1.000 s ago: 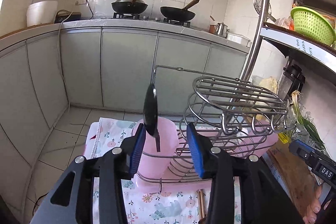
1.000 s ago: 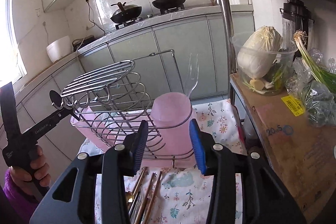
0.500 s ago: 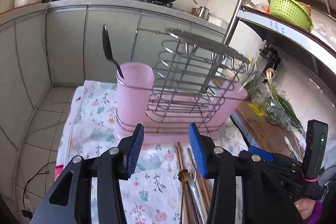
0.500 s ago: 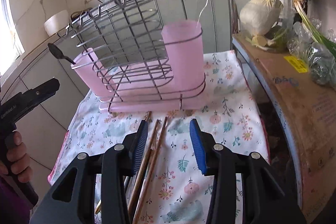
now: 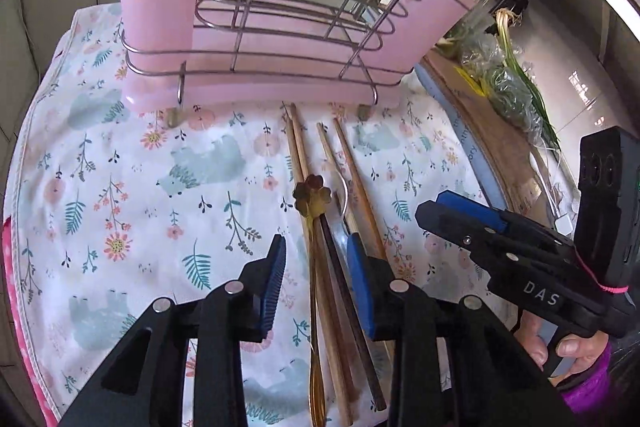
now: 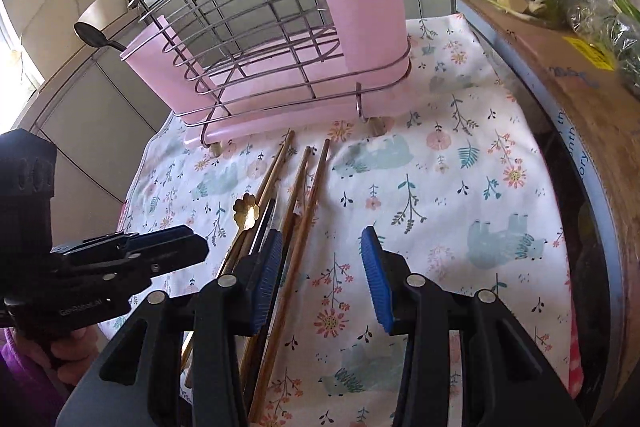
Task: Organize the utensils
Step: 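Lower the left tool onto the gold flower-handled spoon and grasp it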
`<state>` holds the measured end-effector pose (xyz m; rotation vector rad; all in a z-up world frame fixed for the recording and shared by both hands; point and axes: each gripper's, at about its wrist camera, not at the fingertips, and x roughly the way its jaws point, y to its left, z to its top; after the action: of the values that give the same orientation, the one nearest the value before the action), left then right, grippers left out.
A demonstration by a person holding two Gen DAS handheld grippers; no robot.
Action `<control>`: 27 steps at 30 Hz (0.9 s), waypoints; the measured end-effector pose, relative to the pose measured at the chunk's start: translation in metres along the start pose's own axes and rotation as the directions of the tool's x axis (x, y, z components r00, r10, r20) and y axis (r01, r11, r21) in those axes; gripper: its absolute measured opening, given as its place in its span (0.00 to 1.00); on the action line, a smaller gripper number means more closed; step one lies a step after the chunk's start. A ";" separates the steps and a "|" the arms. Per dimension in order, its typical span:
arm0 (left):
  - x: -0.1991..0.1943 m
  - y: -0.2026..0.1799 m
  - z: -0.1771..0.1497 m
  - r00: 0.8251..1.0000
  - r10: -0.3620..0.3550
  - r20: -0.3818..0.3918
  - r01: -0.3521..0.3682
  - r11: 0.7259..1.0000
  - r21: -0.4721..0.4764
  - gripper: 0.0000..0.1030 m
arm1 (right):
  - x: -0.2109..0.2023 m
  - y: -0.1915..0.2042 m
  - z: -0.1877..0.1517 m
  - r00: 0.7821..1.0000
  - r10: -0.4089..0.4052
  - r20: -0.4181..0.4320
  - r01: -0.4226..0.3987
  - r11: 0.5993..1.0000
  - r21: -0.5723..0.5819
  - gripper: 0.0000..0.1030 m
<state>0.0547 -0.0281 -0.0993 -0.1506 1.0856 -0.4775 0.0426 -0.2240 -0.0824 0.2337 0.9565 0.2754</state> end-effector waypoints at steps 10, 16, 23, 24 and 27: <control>0.030 0.003 0.003 0.999 0.009 -0.041 -0.009 1.000 0.004 0.07 | 0.014 -0.012 -0.001 0.999 0.026 -0.039 -0.024 0.999 0.042 0.41; 0.014 0.025 0.005 1.000 -0.012 -0.019 0.011 0.996 -0.088 0.06 | 0.022 -0.012 0.001 0.997 0.051 -0.061 -0.048 0.997 0.055 0.41; 0.002 0.059 0.000 0.997 -0.077 -0.011 0.072 0.971 -0.226 0.06 | 0.031 -0.008 -0.001 0.993 0.075 -0.089 -0.069 0.995 0.067 0.41; 0.002 0.062 -0.001 0.997 -0.075 -0.012 0.070 0.968 -0.240 0.06 | 0.031 -0.007 -0.001 0.993 0.073 -0.091 -0.068 0.996 0.065 0.41; -0.002 0.066 -0.008 1.000 -0.023 -0.012 0.019 0.974 -0.225 0.06 | 0.034 -0.006 -0.001 0.993 0.069 -0.101 -0.062 0.996 0.066 0.41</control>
<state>0.0671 0.0321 -0.1246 -0.3585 1.1515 -0.3741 0.0609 -0.2185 -0.1114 0.3112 1.0617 0.3207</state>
